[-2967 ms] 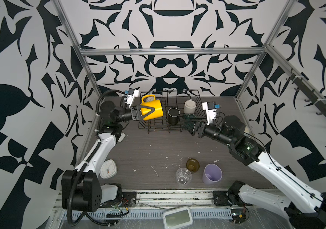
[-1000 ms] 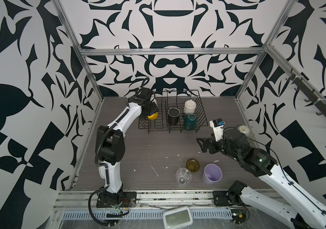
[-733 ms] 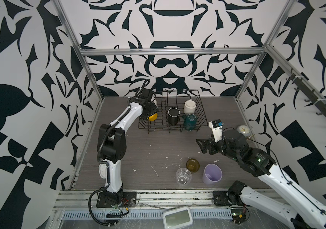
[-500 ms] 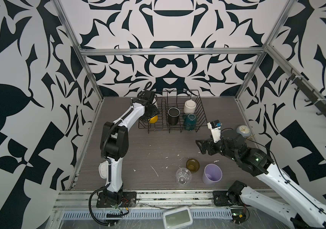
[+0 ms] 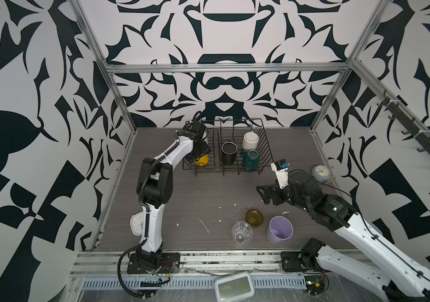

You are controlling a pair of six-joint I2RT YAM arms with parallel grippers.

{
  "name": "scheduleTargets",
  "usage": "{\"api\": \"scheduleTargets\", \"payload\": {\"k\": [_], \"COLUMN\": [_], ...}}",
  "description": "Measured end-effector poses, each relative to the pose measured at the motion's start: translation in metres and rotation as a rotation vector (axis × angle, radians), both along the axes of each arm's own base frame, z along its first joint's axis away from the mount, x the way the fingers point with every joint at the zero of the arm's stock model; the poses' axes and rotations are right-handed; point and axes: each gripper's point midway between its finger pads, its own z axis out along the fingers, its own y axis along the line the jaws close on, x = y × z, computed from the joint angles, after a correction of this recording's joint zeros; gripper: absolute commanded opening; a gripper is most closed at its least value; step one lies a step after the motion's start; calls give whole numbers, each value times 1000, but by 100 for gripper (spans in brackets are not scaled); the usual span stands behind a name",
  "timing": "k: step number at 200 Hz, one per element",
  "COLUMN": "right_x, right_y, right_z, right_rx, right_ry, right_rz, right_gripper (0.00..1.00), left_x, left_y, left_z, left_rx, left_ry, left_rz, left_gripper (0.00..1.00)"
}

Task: Load the cups into the dish rack
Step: 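Lower the yellow mug upside down into the rack with the left gripper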

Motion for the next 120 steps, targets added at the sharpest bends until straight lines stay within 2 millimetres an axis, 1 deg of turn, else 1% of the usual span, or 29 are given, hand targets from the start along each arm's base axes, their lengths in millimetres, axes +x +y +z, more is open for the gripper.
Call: {"api": "scheduleTargets", "payload": {"k": [14,37,42,51,55,91,93,96,120], "right_x": [1,0,0,0,0,1,1,1,1], "right_y": [0,0,0,0,0,2,2,2,2], "right_z": [0,0,0,0,0,-2,-2,-2,-2], "right_rx": [2,3,3,3,2,3,3,3,5], "right_ry": [-2,-1,-1,0,0,5,6,6,6], "right_rz": [-1,1,1,1,2,5,5,5,7], "right_gripper": [97,97,97,97,97,97,97,97,97], "left_x": [0,0,0,0,0,0,0,0,5], "left_y": [0,0,0,0,0,-1,-1,-1,-4], "left_z": [-2,-2,-2,-2,-2,-2,-2,-1,1], "left_rx": [2,1,1,1,1,-1,-1,-1,-15], "left_ry": [2,2,2,2,2,2,2,1,-20], "left_rz": [0,-1,-1,-1,-1,-4,-4,-4,-7], "left_gripper": [69,76,80,81,84,84,91,95,96]}}
